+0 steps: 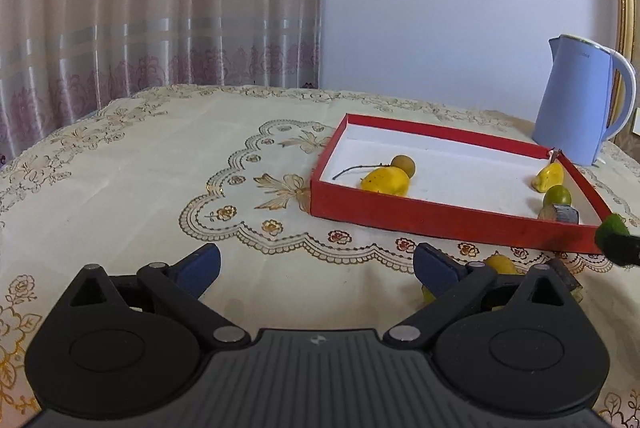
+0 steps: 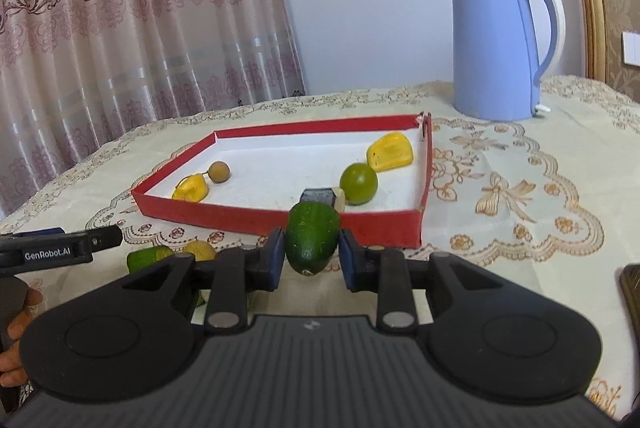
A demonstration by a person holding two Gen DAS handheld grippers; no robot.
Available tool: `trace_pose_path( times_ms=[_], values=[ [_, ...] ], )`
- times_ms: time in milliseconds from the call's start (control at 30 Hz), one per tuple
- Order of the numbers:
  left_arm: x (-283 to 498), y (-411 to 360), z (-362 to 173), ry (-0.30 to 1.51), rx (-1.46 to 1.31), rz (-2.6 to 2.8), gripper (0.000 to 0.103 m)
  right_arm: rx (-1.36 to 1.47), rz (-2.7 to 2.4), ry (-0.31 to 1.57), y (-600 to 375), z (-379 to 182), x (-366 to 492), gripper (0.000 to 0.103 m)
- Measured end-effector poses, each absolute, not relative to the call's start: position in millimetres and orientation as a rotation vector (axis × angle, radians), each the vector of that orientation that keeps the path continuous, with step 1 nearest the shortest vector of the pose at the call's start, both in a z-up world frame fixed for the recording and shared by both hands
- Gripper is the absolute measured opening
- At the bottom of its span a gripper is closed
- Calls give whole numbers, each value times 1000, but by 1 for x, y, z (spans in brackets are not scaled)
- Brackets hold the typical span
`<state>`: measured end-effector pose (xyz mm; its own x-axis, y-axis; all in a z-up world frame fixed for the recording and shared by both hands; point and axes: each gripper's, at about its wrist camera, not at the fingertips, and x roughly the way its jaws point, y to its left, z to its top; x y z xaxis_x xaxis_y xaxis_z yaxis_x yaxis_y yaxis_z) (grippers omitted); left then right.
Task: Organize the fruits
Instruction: 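Carry the green cucumber piece into the tray and open the right gripper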
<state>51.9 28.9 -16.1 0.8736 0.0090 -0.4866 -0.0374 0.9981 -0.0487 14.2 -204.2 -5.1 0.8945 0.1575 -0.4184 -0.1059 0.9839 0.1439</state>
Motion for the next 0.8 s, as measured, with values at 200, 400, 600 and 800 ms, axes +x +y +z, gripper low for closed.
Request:
trace_pose_path(
  times_ms=[200,400,600,800],
  values=[
    [56,33,-18,536,-89,32,103,92,119,439,-206,1,23,28],
    [60,44,-21,564,-160,2,103,66,92,443,-212,7,37,27],
    [61,45,-22,568,-183,-6,103,23,64,459,-219,12,58,27],
    [60,42,-21,562,-162,-9,103,4,34,479,-224,13,82,28]
  ],
)
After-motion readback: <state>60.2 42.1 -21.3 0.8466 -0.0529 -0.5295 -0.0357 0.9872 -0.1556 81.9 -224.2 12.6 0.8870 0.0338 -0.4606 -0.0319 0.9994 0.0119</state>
